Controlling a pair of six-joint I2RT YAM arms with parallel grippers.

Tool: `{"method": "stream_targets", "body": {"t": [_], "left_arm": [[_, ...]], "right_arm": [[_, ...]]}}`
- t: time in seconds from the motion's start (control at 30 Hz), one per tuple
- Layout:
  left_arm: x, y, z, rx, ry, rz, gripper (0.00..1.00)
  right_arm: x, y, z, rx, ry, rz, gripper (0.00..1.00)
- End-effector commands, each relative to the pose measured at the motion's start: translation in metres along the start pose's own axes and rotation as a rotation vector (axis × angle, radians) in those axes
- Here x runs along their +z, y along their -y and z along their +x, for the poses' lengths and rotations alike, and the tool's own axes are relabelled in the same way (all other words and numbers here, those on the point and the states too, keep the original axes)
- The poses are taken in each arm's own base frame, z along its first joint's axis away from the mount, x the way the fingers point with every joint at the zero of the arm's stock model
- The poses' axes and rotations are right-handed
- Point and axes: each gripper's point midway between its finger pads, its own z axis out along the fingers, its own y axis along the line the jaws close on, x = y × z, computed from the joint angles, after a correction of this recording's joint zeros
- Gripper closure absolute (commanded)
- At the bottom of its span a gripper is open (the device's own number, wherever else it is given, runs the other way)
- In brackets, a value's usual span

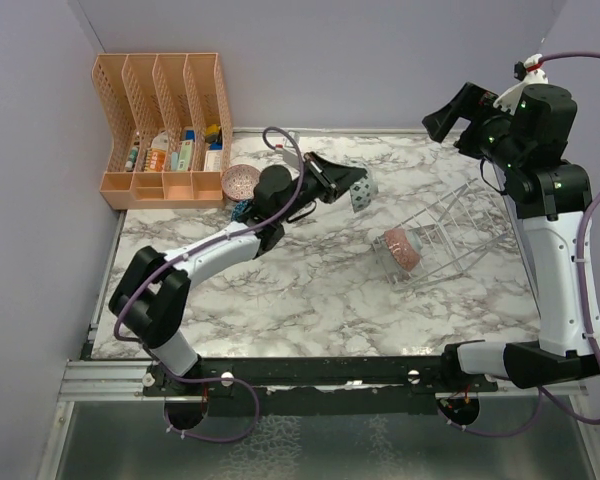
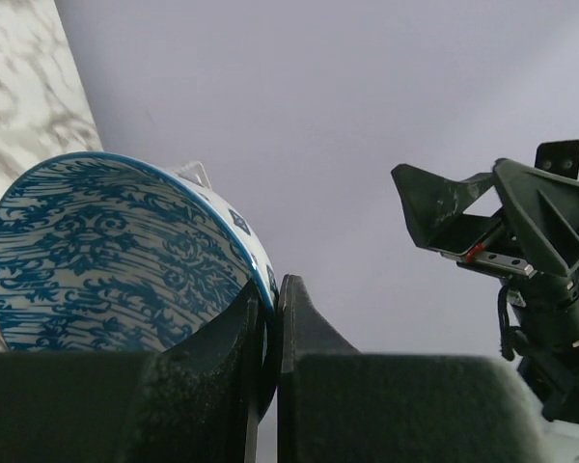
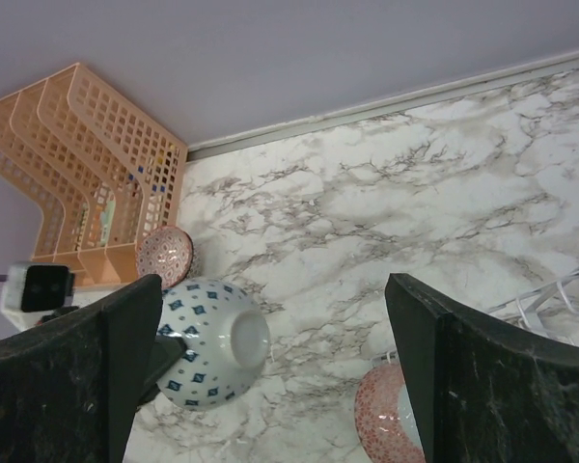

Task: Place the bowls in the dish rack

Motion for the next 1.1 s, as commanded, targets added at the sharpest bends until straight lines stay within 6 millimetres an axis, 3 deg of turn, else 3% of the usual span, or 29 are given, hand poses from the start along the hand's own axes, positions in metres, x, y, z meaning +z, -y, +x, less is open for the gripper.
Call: {"method": "stream_targets", "body": {"t": [0.0,0.17,0.53,0.9,1.07], "left_arm": [[-0.002,0.06,0.02,-0.25,-0.027,0.259,1.0],[-0.001,0.07,0.037,-0.372,-0.014,0.342,1.0],[0.023,0.038,0.085,-0.576,0.003,0.34,1.0],[0.055,0.017,0.108,-0.638,0.029,0.309,1.0],[0.062,-0.001,0.12,-0.67,0.035,0.271,1.0]], "right_arm": [[-0.011,-0.015,-0.018,0.001,0.055,-0.06,0.01],[-0.011,-0.014,-0.011,-0.002,0.031,-0.067,0.01],[-0.018,-0.01,-0.003,-0.02,0.026,-0.062,0.01],[-0.025,-0.006,0.0,-0.041,0.034,-0.05,0.01],[-0.028,-0.005,-0.001,-0.053,0.04,-0.043,0.01]]}}
